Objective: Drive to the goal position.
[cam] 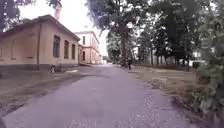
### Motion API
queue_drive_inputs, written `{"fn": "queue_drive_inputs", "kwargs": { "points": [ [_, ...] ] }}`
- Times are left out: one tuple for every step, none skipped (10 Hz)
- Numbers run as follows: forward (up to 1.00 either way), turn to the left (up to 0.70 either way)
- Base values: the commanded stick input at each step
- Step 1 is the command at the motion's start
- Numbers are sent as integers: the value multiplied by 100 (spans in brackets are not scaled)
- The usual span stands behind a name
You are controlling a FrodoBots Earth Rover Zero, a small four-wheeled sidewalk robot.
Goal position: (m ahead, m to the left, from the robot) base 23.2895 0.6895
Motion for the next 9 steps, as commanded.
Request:
{"fn": "queue_drive_inputs", "kwargs": {
  "points": [
    [85, 1],
    [85, 1],
    [85, 1],
    [85, 1],
    [85, 1],
    [85, 1],
    [85, 1],
    [85, 1],
    [85, 1]
  ]
}}
